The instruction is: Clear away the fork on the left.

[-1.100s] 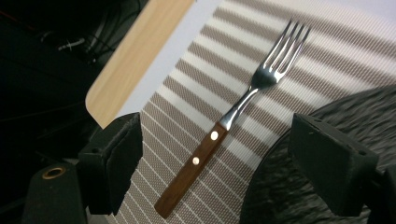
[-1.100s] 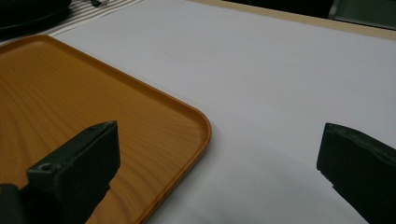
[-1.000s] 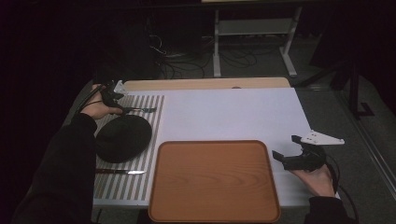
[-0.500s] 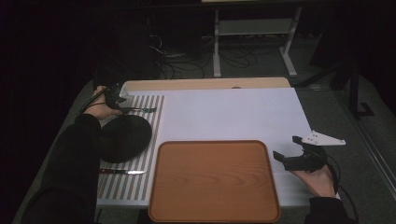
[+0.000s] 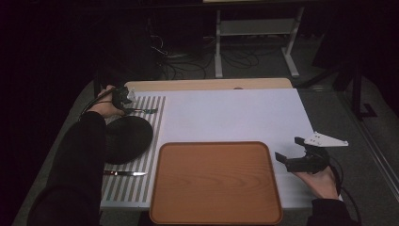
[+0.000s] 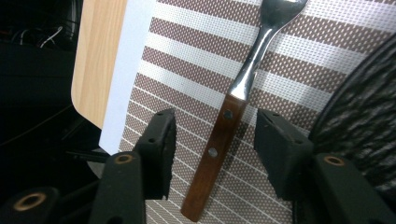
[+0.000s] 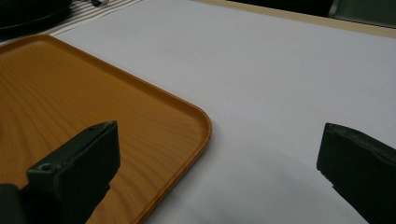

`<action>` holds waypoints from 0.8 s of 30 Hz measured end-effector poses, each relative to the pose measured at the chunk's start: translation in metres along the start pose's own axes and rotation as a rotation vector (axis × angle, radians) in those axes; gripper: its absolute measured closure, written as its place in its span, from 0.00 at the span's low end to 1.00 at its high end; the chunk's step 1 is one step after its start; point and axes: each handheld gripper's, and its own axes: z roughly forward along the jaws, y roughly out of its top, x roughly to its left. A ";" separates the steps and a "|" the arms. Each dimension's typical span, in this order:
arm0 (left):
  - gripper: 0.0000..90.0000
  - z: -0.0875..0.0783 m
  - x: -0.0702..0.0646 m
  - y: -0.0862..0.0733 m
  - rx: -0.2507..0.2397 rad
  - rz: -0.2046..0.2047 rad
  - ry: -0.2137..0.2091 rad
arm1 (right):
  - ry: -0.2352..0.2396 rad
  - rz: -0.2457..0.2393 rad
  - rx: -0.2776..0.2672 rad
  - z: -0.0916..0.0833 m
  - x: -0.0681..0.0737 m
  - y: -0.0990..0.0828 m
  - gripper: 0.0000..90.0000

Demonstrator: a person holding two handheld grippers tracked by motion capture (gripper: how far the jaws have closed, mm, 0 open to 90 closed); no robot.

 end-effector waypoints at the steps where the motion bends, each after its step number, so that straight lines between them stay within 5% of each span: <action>1: 0.56 0.001 0.001 0.001 -0.005 0.003 -0.007 | 0.000 0.000 0.000 0.000 0.000 0.000 0.00; 10: 0.65 0.014 0.000 0.000 0.033 0.053 -0.050 | 0.002 0.003 0.000 0.000 0.000 0.000 0.00; 24: 0.75 0.022 0.002 0.002 0.042 0.058 -0.090 | -0.002 0.003 0.003 -0.001 0.001 0.000 0.00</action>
